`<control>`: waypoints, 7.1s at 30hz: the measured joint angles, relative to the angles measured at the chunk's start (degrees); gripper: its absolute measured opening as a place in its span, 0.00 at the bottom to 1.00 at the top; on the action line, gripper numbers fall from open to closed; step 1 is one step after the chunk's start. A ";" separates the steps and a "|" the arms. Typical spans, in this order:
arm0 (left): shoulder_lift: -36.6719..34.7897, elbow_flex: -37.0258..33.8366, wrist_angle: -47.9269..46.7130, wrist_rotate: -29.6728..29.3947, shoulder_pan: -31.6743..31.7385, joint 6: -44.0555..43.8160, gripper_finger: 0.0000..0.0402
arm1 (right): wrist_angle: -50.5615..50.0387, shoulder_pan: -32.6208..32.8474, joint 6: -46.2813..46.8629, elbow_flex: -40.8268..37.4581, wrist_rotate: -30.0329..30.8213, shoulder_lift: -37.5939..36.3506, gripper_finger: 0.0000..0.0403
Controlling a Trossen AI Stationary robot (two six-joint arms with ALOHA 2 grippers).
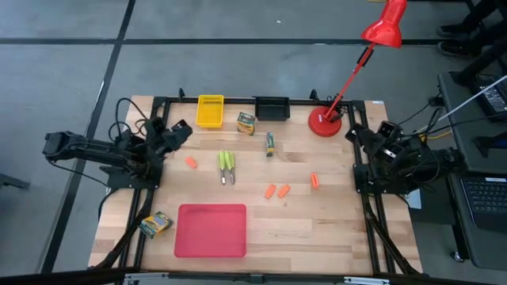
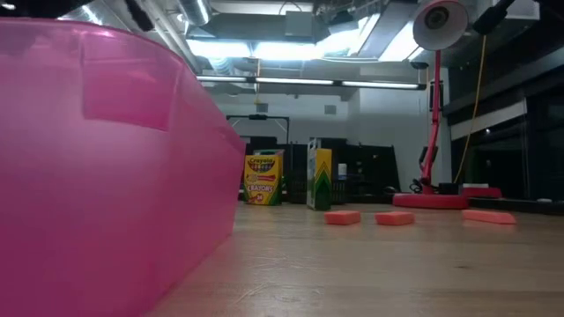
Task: Pick & Place School Supplies
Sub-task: Put the yellow crayon box into the red bin
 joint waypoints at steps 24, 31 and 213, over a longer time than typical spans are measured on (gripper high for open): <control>16.16 58.23 -87.75 16.34 -2.51 48.14 0.02 | 0.02 0.00 -6.73 16.40 -7.42 15.05 0.12; 24.15 70.35 -119.65 8.49 -11.57 51.81 0.01 | 0.00 0.00 -6.96 19.31 -9.35 17.56 0.12; 52.15 40.34 -128.80 9.93 -44.83 -56.17 0.01 | 2.02 16.39 -15.96 32.62 -7.14 27.24 0.12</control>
